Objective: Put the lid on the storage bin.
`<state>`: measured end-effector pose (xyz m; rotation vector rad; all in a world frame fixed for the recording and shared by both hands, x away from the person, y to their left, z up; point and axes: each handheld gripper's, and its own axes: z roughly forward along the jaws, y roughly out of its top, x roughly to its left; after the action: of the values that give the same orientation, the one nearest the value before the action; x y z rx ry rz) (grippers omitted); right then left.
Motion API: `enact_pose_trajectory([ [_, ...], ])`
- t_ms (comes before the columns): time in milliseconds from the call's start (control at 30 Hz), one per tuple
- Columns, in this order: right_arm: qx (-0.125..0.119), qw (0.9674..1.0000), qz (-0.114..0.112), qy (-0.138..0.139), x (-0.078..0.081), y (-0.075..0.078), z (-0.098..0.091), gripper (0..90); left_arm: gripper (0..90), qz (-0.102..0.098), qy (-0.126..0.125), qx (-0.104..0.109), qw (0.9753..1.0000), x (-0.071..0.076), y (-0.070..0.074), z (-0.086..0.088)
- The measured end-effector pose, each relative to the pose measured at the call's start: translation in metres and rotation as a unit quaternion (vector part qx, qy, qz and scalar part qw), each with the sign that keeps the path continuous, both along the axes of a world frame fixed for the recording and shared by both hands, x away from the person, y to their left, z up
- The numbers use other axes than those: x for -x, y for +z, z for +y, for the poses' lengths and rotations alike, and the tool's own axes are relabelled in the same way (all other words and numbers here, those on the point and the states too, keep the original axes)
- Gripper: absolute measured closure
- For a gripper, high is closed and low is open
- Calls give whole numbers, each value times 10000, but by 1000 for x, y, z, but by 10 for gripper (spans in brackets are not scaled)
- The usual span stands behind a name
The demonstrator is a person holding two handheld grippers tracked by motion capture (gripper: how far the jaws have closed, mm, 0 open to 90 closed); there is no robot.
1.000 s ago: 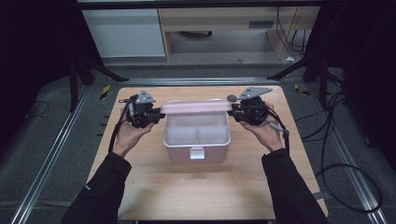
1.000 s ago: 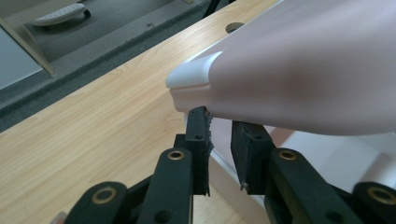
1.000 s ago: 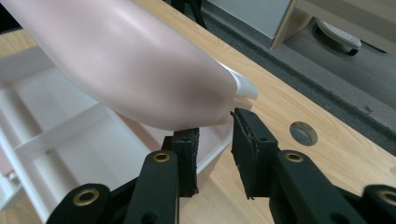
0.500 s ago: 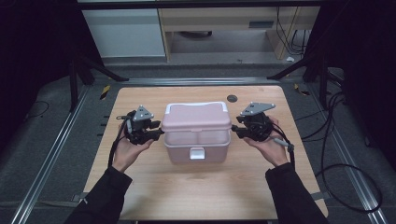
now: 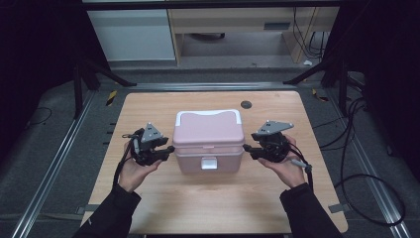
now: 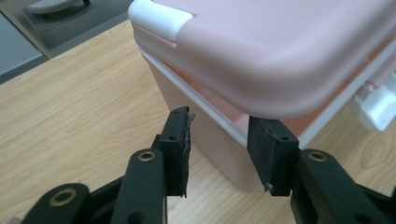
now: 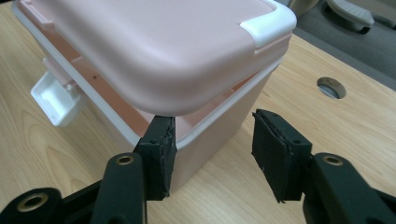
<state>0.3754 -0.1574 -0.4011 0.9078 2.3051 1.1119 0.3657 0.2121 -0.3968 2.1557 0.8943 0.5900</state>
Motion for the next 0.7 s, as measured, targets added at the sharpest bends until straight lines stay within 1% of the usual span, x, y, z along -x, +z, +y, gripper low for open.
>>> enact_pose_trajectory([
  [67, 50, 10000, -15, -6, 2, -1, 0, 486, 586, 8, -13, 24, 10000, 4, -1, -1],
  [133, 45, 10000, 12, 8, 5, -2, 0, 473, 583, 36, -17, -31, 10000, 6, -1, 0],
  [200, 21, 10000, 6, 18, 10, -4, -2, 467, 582, 58, -12, -42, 10000, 7, -2, 0],
  [300, -8, 10000, 9, -16, 14, -4, -7, 462, 582, 156, 1, -135, 9998, 10, -7, 1],
  [333, -25, 10000, 35, -40, 14, -4, -8, 458, 580, 198, 5, -132, 9997, 11, -8, 2],
  [367, -40, 10000, 29, -56, 14, -4, -9, 455, 577, 212, 22, -141, 9997, 12, -9, 4],
  [467, -11, 10000, 29, -67, 14, -6, -11, 438, 565, 231, 108, -84, 9996, 14, -9, 12],
  [500, 11, 10000, 21, -89, 15, -7, -13, 428, 563, 213, 140, -72, 9996, 14, -9, 14],
  [567, 32, 9998, 36, -178, 15, -9, -18, 406, 561, 258, 232, -27, 9994, 11, -10, 19],
  [633, 55, 9996, 52, -269, 14, -13, -23, 365, 556, 279, 303, -48, 9991, 9, -12, 23],
  [700, 80, 9990, 85, -422, 14, -19, -32, 331, 547, 325, 395, -66, 9987, 5, -17, 28],
])
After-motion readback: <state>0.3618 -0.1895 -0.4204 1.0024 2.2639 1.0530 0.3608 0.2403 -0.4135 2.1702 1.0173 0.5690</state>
